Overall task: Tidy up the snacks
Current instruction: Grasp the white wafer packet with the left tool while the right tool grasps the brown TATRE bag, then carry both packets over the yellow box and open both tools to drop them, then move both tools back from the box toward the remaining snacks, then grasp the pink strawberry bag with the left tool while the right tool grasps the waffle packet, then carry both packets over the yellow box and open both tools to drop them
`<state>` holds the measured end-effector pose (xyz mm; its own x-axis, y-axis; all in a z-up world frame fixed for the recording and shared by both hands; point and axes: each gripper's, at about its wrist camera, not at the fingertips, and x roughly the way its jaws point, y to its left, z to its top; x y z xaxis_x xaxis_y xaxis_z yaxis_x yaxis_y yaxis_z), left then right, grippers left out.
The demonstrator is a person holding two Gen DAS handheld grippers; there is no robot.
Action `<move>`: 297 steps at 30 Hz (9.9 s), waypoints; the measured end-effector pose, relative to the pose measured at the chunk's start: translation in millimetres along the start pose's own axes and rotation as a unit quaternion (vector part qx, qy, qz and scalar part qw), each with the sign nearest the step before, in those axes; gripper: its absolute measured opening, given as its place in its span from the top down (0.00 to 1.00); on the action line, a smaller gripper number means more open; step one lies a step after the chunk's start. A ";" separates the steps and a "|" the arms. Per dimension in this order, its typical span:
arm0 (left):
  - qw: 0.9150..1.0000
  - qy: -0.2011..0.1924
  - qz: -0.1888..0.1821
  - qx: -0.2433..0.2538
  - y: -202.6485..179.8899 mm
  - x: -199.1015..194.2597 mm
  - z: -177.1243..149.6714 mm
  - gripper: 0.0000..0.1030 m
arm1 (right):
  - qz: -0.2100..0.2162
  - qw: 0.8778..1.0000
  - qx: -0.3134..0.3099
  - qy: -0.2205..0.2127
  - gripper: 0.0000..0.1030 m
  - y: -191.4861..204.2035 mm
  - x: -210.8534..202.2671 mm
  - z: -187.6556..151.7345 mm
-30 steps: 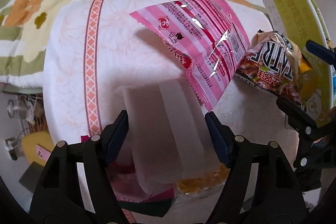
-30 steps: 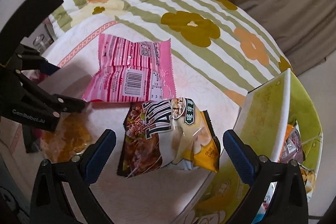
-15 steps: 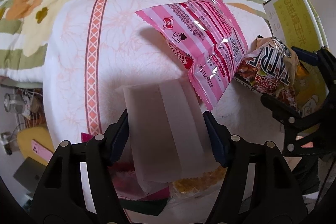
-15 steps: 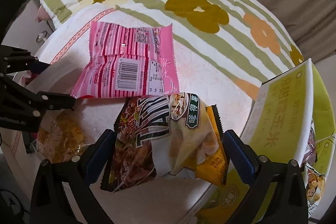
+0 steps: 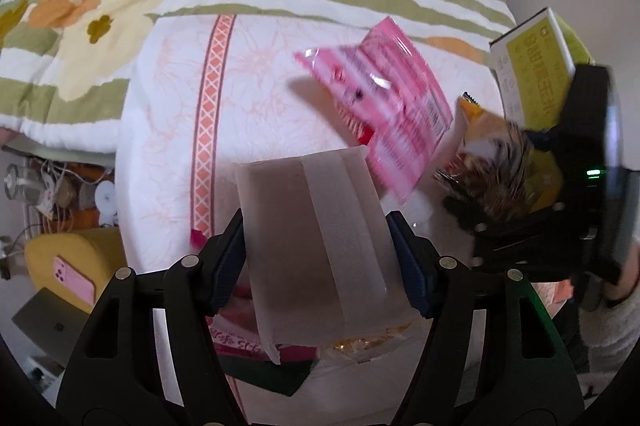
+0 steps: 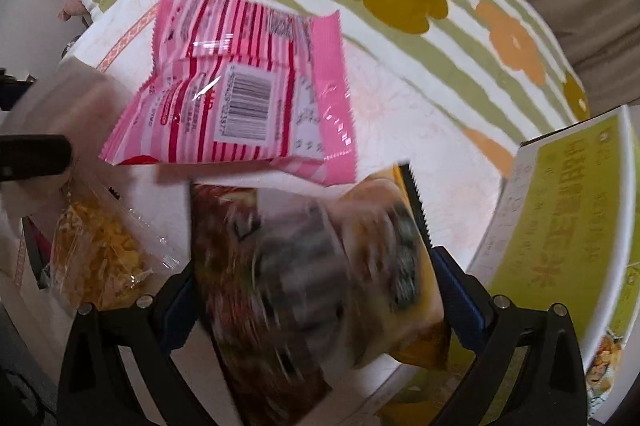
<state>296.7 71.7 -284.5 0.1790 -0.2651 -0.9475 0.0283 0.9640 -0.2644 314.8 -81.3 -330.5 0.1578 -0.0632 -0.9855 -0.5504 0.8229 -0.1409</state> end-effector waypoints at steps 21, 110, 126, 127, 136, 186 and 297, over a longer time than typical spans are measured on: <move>0.998 -0.063 -0.017 0.020 -5.6 -58.9 -13.3 0.38 | 0.051 0.991 0.088 -0.087 0.29 3.2 -82.1 -29.4; 0.882 -0.007 -0.044 0.469 -218.5 -71.4 -42.9 0.37 | 0.020 0.915 0.335 -0.224 0.29 -172.4 -214.0 -208.7; 0.958 -0.109 -0.037 0.263 -336.2 -59.1 67.9 0.36 | 0.038 0.922 0.270 -0.274 0.29 -263.9 -222.4 -207.9; 0.962 -0.106 -0.037 0.251 -342.4 -51.1 75.0 0.36 | 0.044 0.923 0.269 -0.273 0.29 -269.0 -219.0 -205.4; 0.977 -0.051 -0.016 0.209 -364.8 16.8 108.2 0.18 | 0.076 0.922 0.289 -0.248 0.29 -293.0 -186.9 -194.2; 0.979 -0.166 0.105 0.054 -176.2 -125.4 -71.0 0.08 | 0.104 0.928 0.169 -0.314 0.02 -156.8 -236.0 -168.5; 0.972 -0.169 -0.041 0.160 -188.7 -133.0 -48.3 0.51 | -0.026 0.900 0.316 -0.299 0.30 -75.4 -228.1 -221.7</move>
<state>220.1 -76.0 -117.3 0.4748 -0.3721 -0.7976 0.3505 0.9112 -0.2165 138.5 -254.2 -116.2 0.6869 0.0476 -0.7252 0.0181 0.9964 0.0826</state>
